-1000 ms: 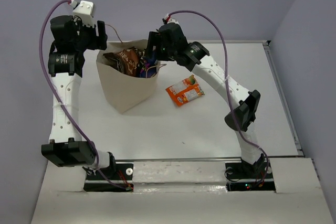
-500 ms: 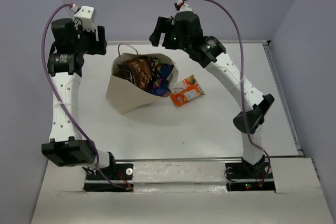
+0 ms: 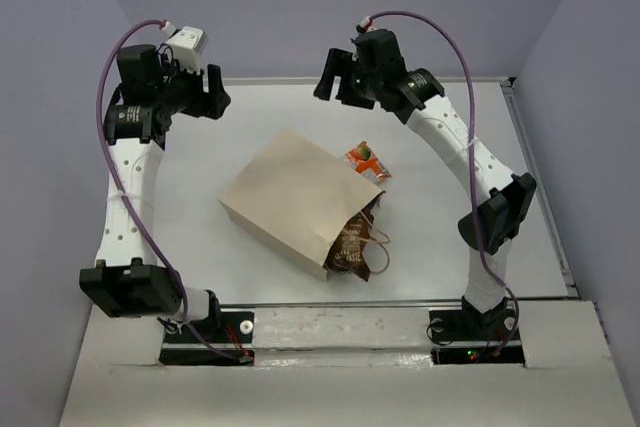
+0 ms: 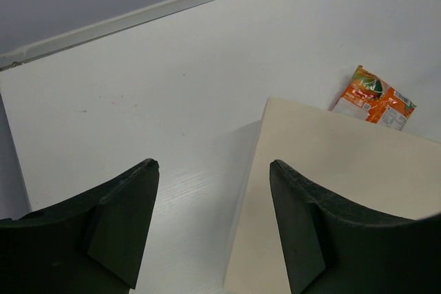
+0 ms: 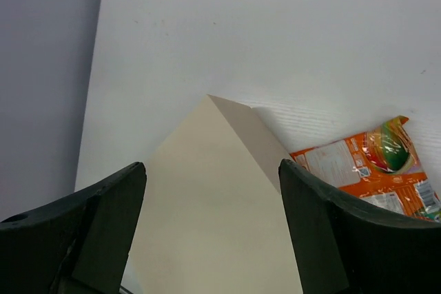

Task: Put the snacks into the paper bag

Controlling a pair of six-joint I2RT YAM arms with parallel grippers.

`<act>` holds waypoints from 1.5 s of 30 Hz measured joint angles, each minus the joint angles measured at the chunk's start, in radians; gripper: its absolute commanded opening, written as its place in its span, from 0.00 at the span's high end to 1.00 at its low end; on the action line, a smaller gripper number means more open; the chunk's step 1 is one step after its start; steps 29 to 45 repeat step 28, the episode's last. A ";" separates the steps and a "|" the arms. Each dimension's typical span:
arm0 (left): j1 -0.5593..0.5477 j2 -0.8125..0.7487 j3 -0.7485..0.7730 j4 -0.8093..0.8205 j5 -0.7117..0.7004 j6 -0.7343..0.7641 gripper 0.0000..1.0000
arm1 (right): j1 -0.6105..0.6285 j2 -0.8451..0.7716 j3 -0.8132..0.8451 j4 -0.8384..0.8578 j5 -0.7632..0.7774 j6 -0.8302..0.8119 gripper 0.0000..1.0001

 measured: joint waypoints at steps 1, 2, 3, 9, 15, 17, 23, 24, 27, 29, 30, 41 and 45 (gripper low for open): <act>0.002 -0.005 -0.008 0.005 -0.009 0.003 0.23 | -0.006 -0.001 -0.023 -0.002 -0.008 -0.001 0.15; 0.002 -0.009 -0.018 0.008 -0.017 0.004 0.23 | -0.018 -0.005 -0.049 -0.003 -0.011 -0.004 0.14; 0.004 -0.013 -0.031 0.012 -0.025 0.005 0.23 | -0.034 -0.010 -0.081 -0.001 -0.014 -0.008 0.13; 0.003 -0.018 -0.094 0.023 -0.053 0.006 0.23 | -0.168 -0.080 -0.291 -0.004 -0.013 -0.026 0.05; 0.003 -0.027 -0.176 0.051 -0.095 0.005 0.16 | -0.341 -0.251 -0.586 0.066 0.034 -0.064 0.00; 0.003 -0.043 -0.218 0.070 -0.112 0.002 0.14 | -0.395 -0.305 -0.684 0.087 0.045 -0.075 0.00; 0.023 -0.145 -0.438 0.149 -0.185 -0.026 0.08 | -0.597 -0.445 -1.040 0.229 0.109 -0.099 0.00; 0.031 -0.161 -0.470 0.157 -0.195 -0.032 0.07 | -0.603 -0.458 -1.081 0.239 0.129 -0.099 0.00; 0.048 -0.207 -0.552 0.200 -0.230 -0.047 0.05 | -0.594 -0.485 -1.162 0.277 0.163 -0.104 0.00; 0.055 -0.226 -0.575 0.213 -0.240 -0.050 0.03 | -0.590 -0.494 -1.181 0.286 0.173 -0.106 0.00; 0.055 -0.226 -0.575 0.213 -0.240 -0.050 0.03 | -0.590 -0.494 -1.181 0.286 0.173 -0.106 0.00; 0.055 -0.226 -0.575 0.213 -0.240 -0.050 0.03 | -0.590 -0.494 -1.181 0.286 0.173 -0.106 0.00; 0.055 -0.226 -0.575 0.213 -0.240 -0.050 0.03 | -0.590 -0.494 -1.181 0.286 0.173 -0.106 0.00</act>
